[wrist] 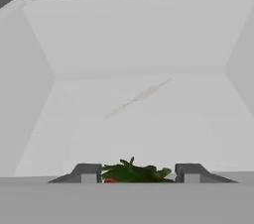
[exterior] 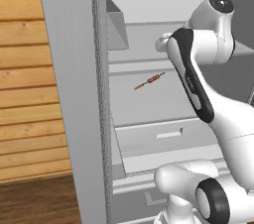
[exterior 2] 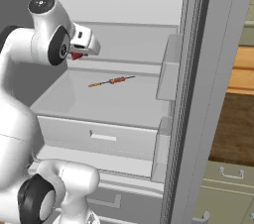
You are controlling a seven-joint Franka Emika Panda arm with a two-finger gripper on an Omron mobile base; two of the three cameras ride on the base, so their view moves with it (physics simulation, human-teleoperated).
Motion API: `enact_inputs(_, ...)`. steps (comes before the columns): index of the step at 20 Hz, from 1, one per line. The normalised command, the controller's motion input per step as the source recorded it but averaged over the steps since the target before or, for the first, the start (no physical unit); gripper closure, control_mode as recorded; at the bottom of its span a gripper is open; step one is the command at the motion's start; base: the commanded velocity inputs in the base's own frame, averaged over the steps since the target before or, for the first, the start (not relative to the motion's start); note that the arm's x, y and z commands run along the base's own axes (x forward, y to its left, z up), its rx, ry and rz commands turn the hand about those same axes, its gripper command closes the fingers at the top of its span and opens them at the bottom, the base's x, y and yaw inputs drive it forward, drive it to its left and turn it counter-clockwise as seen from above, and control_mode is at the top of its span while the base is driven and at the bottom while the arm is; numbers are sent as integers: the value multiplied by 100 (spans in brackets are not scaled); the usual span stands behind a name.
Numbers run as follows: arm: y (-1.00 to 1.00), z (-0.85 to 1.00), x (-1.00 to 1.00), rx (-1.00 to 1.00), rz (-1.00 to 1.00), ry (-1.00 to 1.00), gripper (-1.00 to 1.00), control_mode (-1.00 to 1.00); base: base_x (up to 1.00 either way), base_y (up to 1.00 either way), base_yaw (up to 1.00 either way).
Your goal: Take the strawberry from the fridge and place it on top of the pancake, located on the dining counter.
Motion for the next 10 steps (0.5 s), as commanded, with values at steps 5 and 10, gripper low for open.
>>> enact_inputs(5,-11,7,-100,0,0,0,100,-100,0,0,0)
enact_inputs(10,-4,0,-97,0,0,0,100,-100,0,0,0)
